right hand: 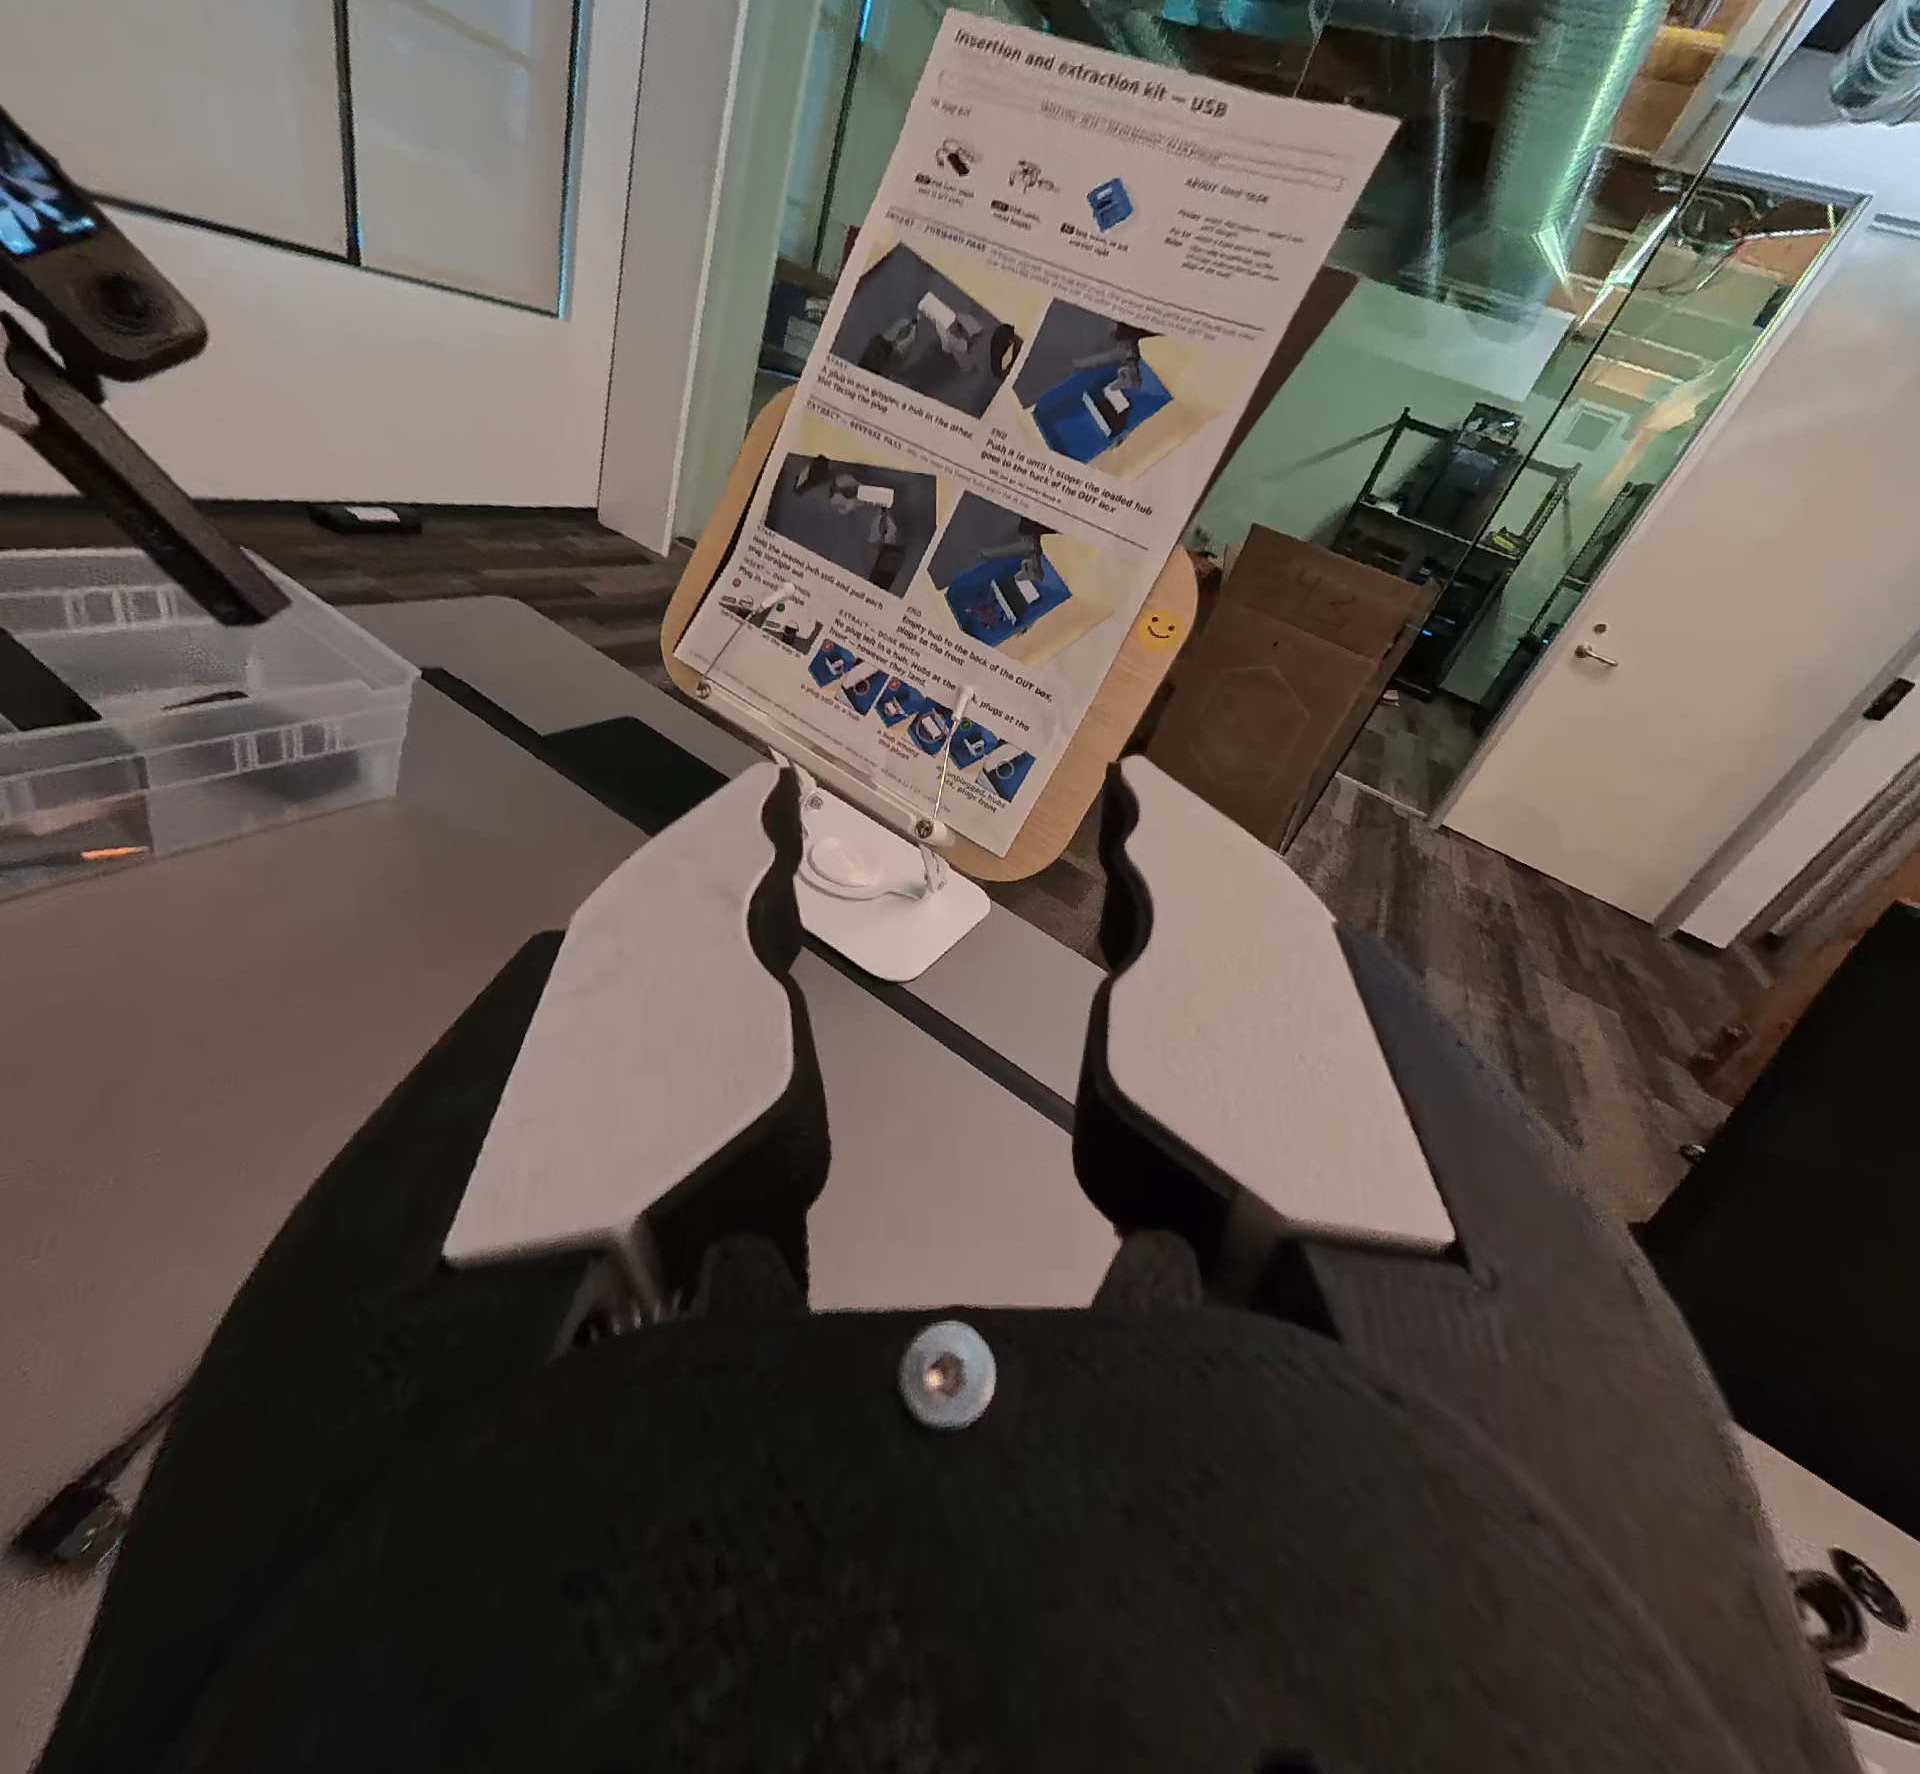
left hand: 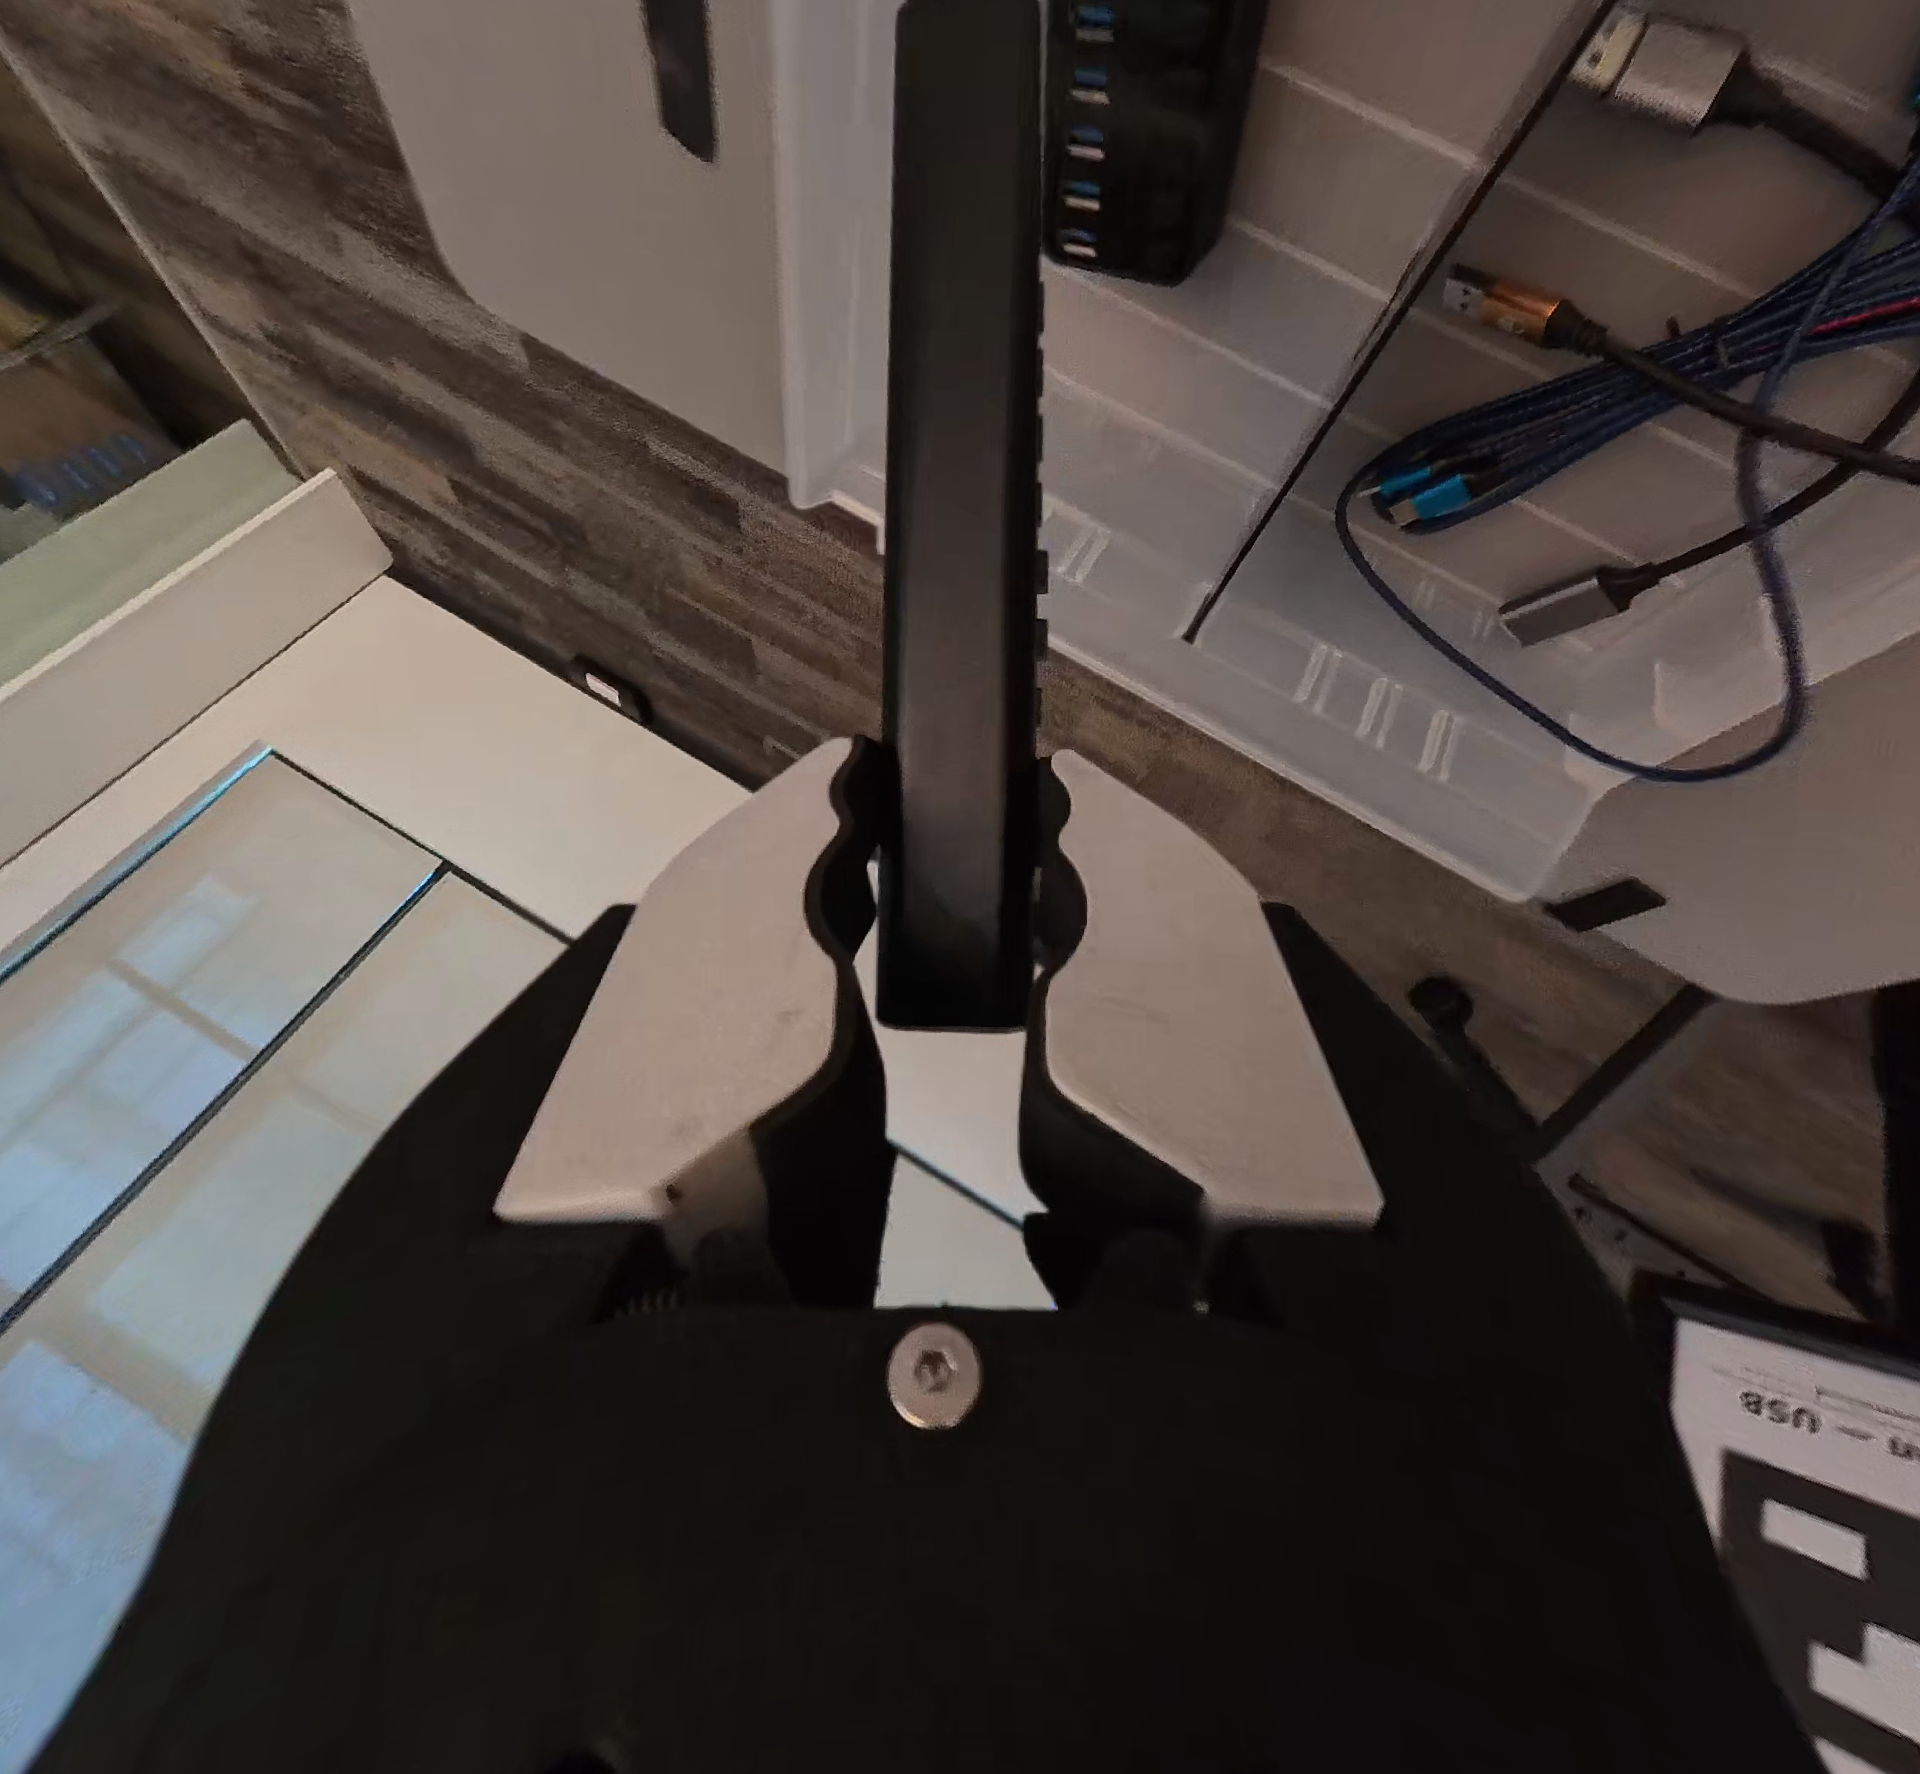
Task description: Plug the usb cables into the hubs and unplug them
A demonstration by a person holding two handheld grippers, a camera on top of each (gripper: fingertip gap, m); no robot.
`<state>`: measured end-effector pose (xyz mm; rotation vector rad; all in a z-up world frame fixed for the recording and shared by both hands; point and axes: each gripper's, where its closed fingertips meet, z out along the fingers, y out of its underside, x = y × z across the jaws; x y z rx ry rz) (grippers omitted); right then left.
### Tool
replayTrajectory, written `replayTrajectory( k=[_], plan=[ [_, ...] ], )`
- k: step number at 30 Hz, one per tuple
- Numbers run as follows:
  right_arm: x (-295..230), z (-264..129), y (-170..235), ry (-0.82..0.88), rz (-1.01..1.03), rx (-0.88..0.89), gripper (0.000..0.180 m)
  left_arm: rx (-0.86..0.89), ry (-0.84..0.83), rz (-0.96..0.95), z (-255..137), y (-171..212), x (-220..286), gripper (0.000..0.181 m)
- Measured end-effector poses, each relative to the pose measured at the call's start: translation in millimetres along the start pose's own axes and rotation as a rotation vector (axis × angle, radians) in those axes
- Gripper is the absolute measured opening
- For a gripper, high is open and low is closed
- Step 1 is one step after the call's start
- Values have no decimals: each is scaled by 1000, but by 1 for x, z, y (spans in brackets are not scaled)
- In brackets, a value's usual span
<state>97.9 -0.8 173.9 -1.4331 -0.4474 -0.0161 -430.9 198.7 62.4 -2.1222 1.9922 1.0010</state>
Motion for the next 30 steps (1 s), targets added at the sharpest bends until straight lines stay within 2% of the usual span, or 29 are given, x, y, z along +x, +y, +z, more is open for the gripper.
replayTrajectory(
  k=[4,8,12,16,20,23,27,30],
  plan=[
    [11,-14,-5,1,46,42,56,68,-58,-28,-48,-15,-4,26],
    [18,-28,-13,-12,113,92,55,121,-104,17,-92,-52,3,26],
    [17,-41,-20,-30,134,120,55,218,-128,94,-125,-118,19,27],
    [16,-57,-25,-29,108,119,55,367,-142,111,-141,-198,38,27],
    [14,-78,-38,-41,96,164,55,504,-92,73,-129,-264,58,26],
    [16,-92,-46,-43,97,198,55,523,-2,78,-103,-297,81,26],
    [26,-104,-48,-31,156,223,54,438,15,128,-64,-311,102,27],
    [30,-109,-48,-84,225,258,53,462,50,61,-50,-311,104,26]
  ],
)
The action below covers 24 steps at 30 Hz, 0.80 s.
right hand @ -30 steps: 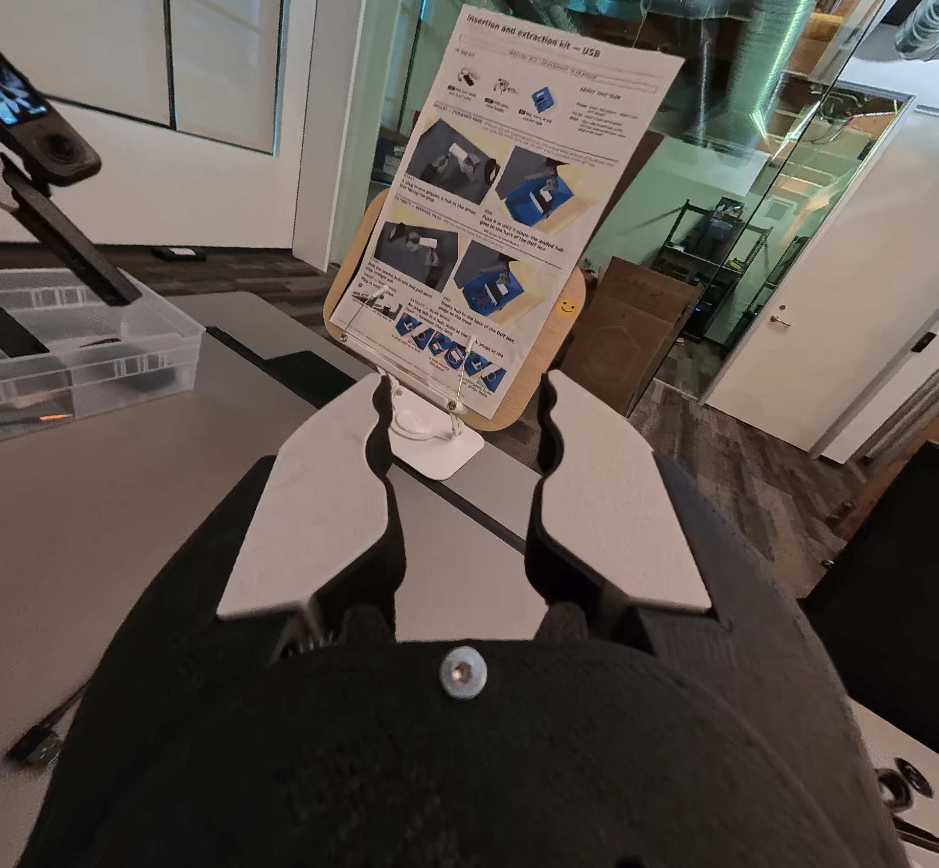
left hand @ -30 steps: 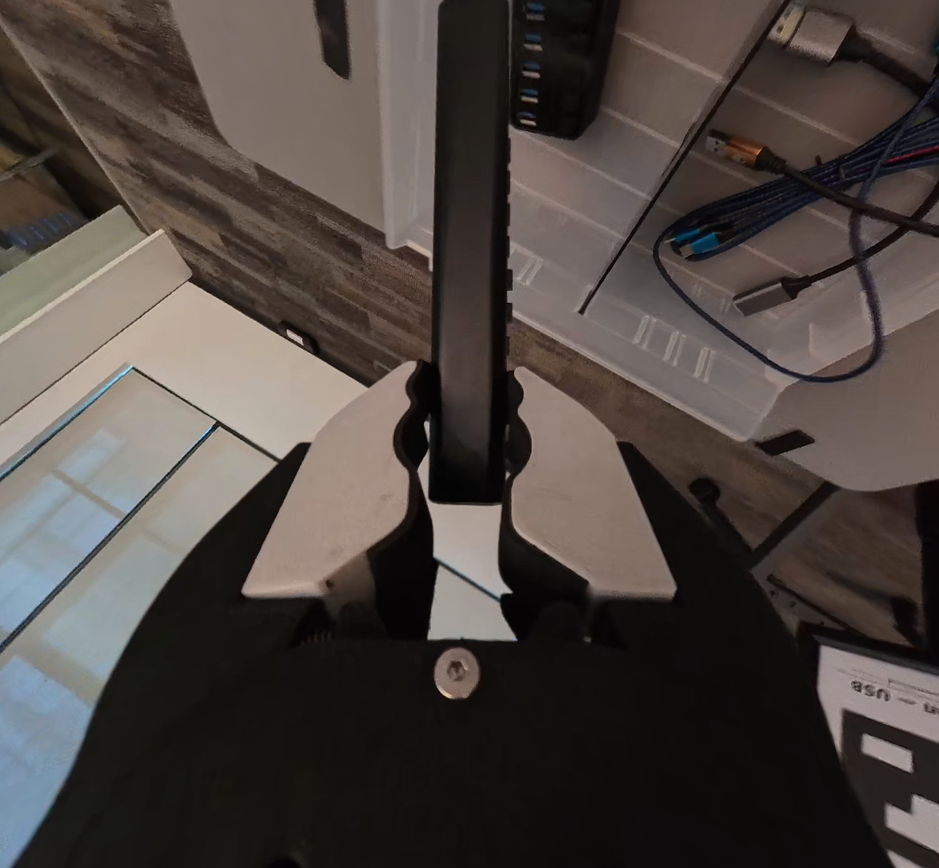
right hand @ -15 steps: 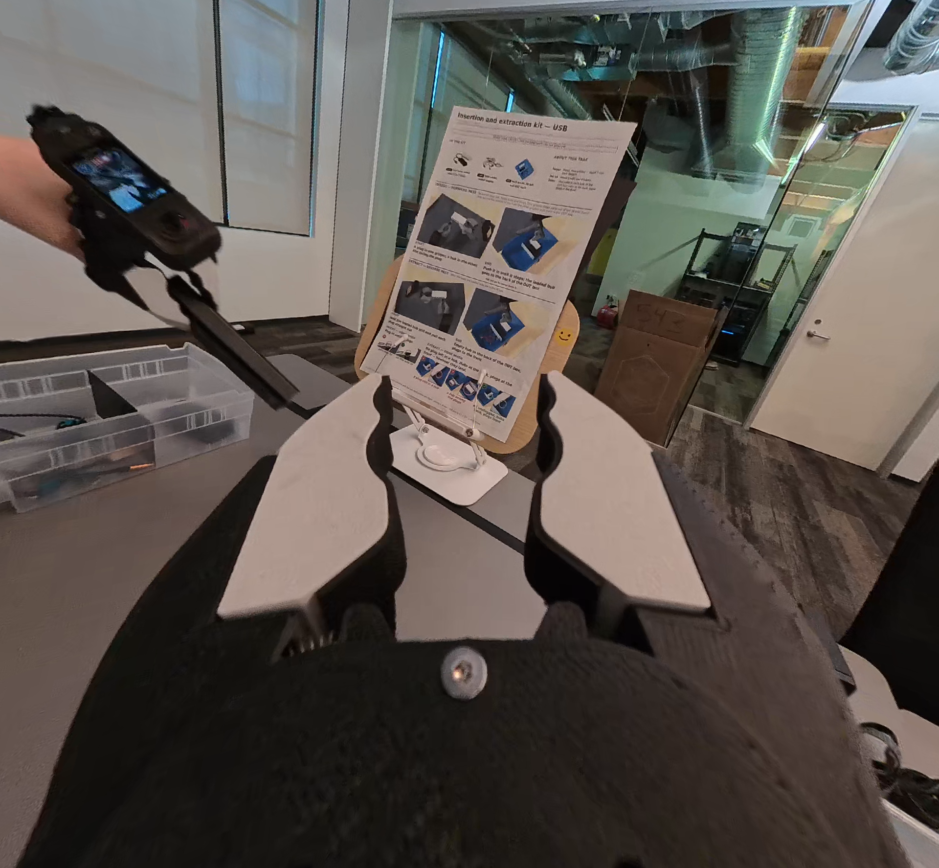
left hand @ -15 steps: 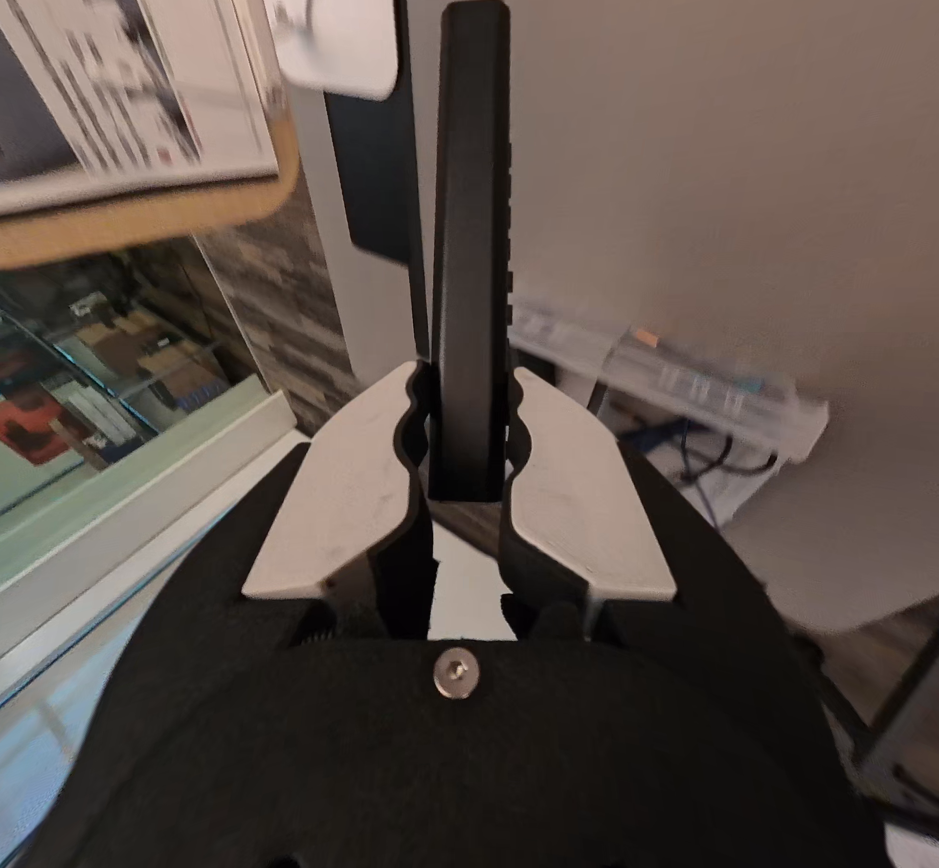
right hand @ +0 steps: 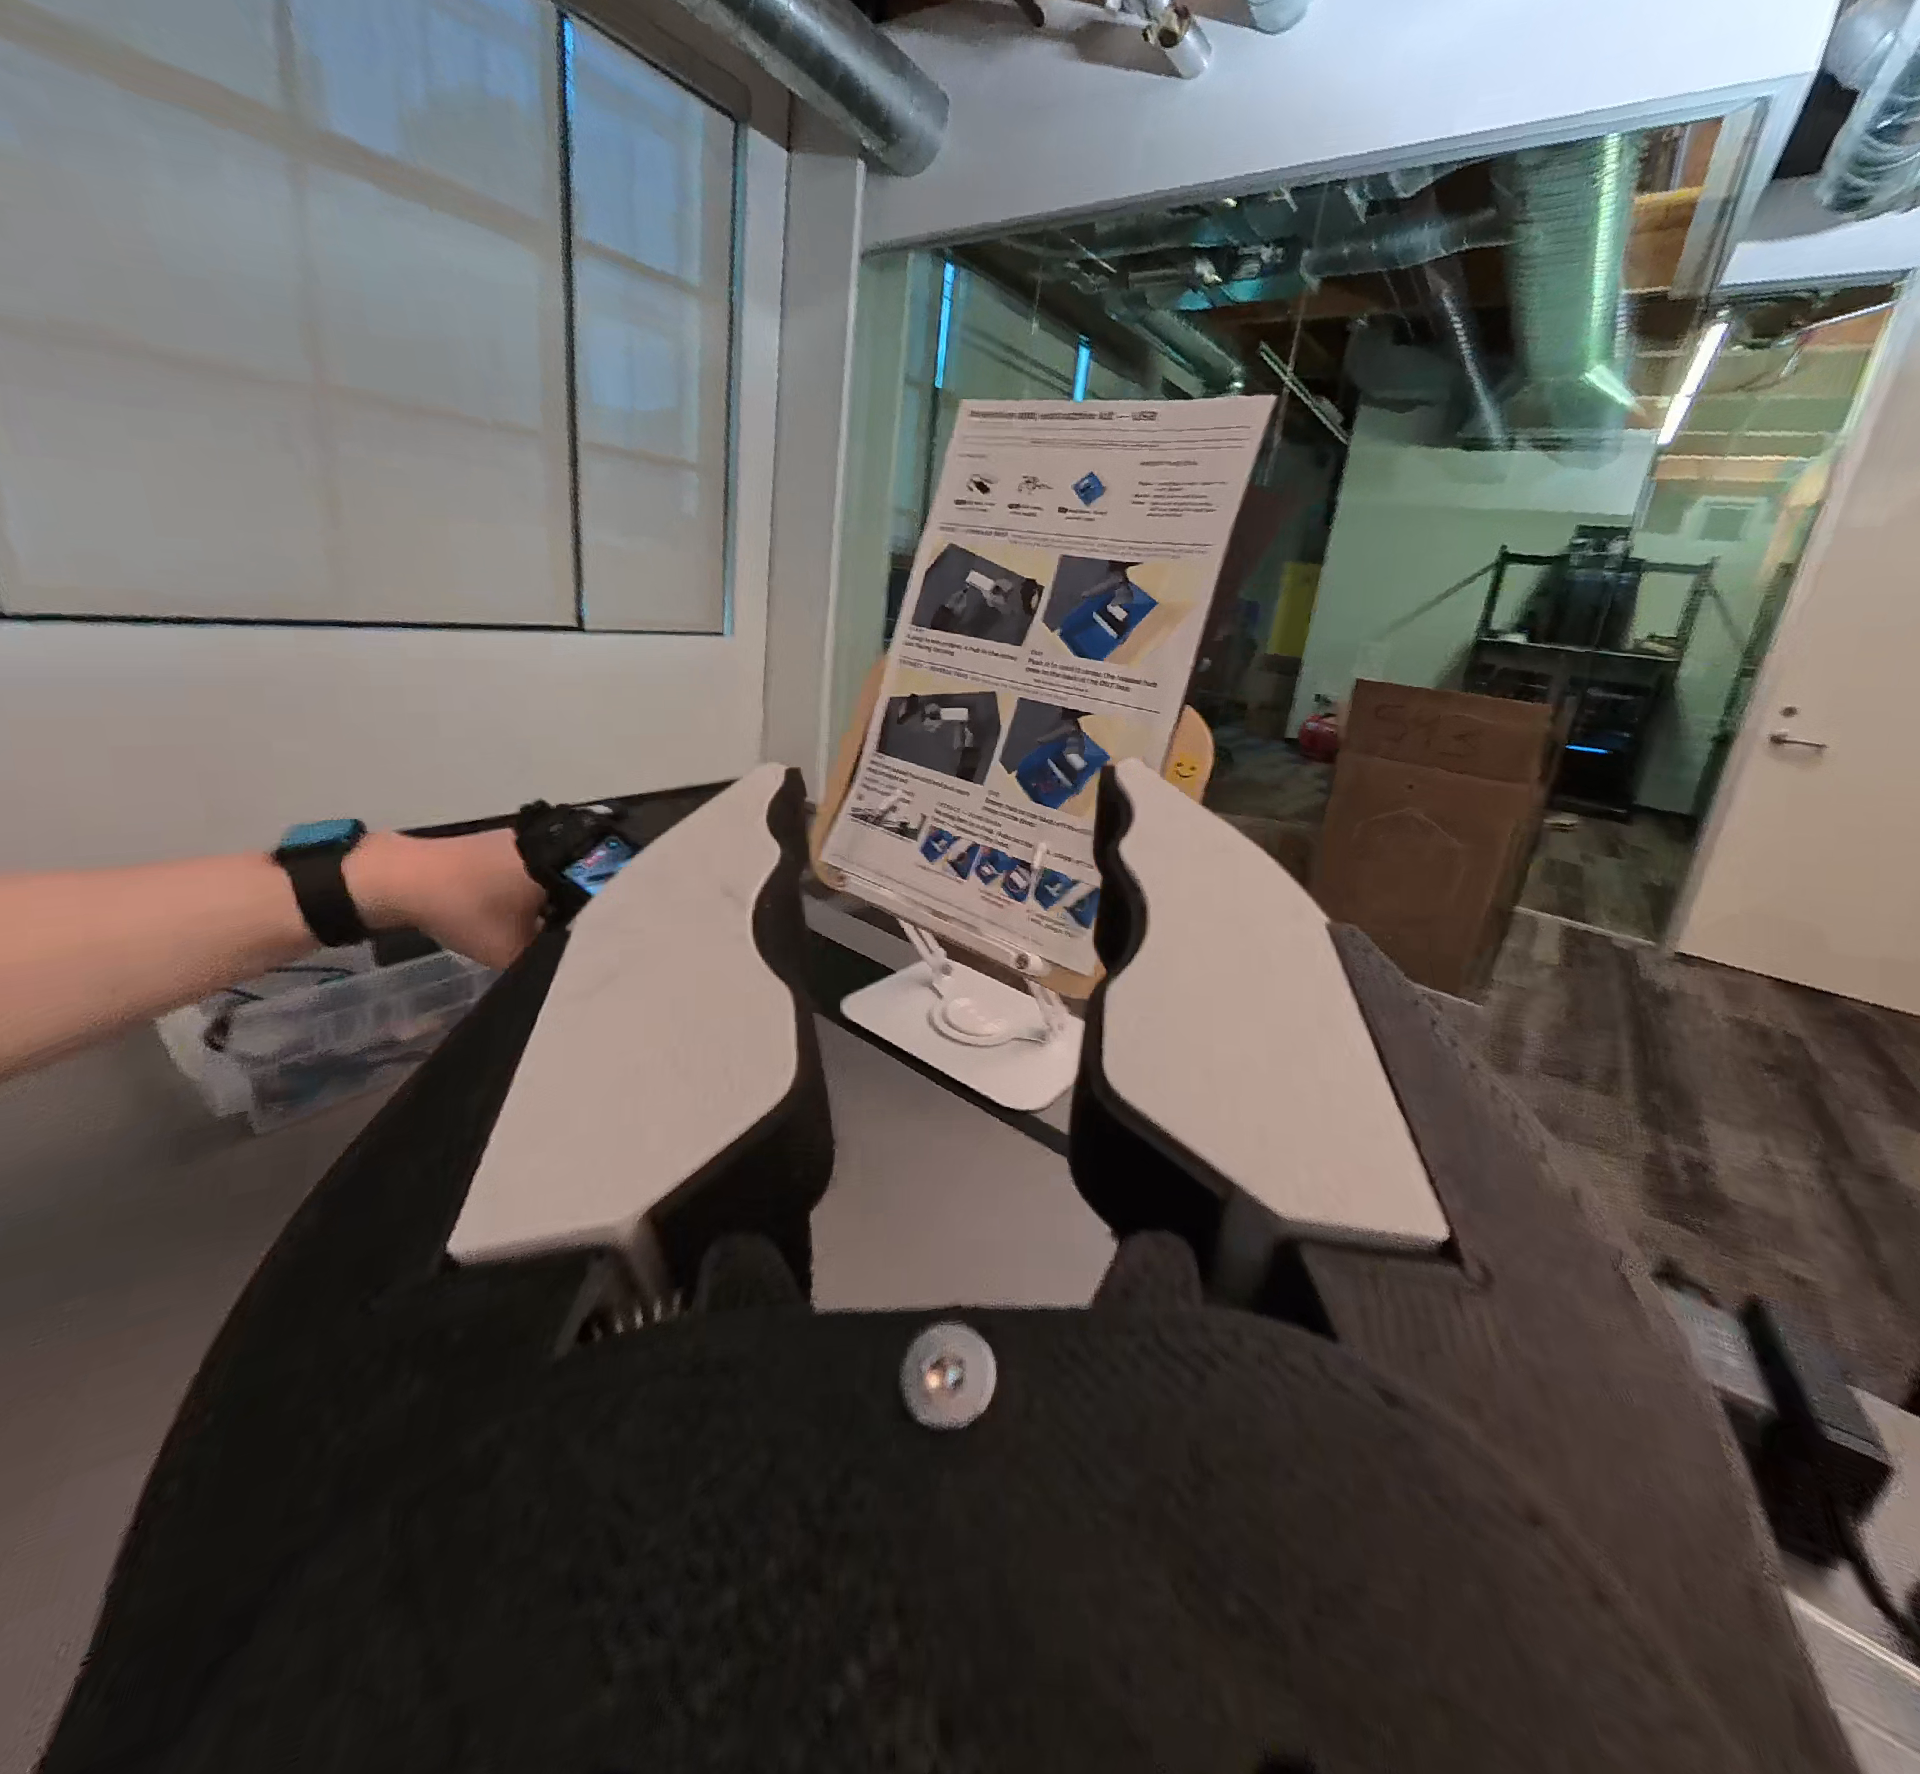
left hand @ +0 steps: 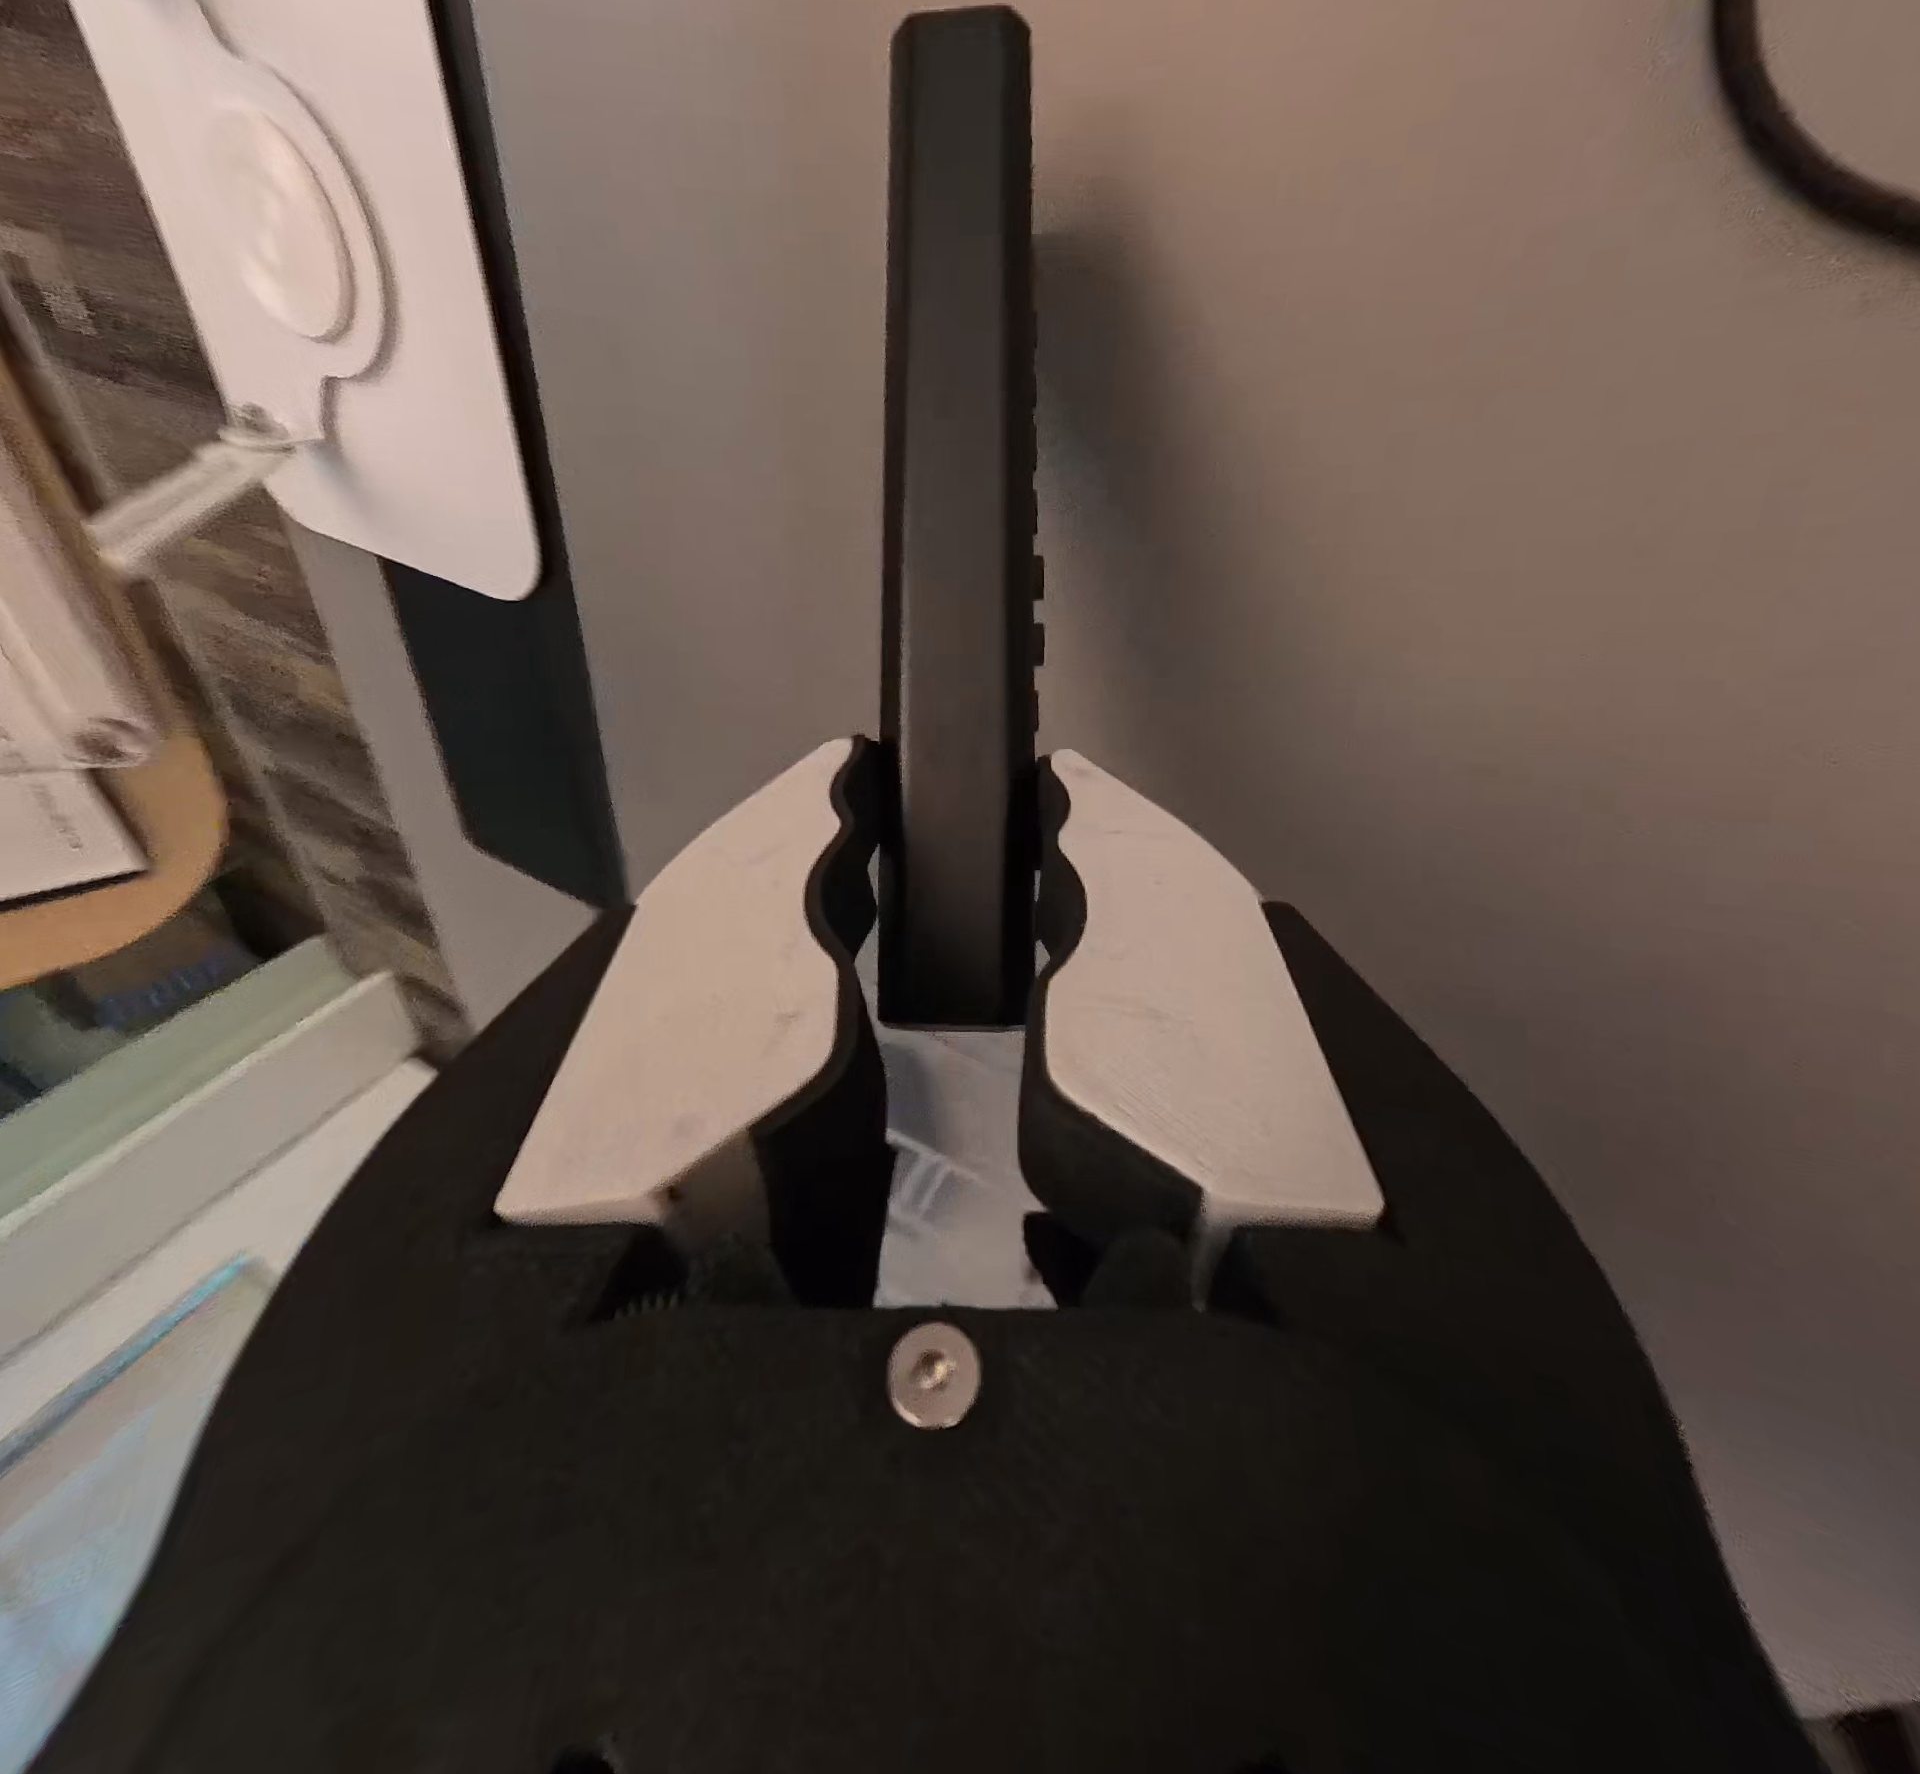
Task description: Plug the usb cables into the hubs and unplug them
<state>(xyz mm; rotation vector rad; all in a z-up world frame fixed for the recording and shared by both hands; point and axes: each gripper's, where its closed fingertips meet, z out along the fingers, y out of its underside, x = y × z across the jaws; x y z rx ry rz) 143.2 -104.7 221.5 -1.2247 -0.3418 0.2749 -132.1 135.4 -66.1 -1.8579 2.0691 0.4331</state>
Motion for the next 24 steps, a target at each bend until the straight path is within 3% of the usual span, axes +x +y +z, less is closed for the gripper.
replayTrajectory(
  k=[6,11,19,22,24],
  plan=[
    [12,-6,0,7,47,12,52,46,165,-278,30,27,12,26],
    [11,2,6,-3,64,-6,52,87,242,-308,60,38,32,27],
    [-1,26,29,-11,12,-118,52,193,161,-326,57,31,21,34],
    [-5,30,33,-25,2,-139,52,225,106,-322,39,30,16,29],
    [-7,33,36,-35,5,-145,52,317,59,-326,13,26,12,38]
  ],
)
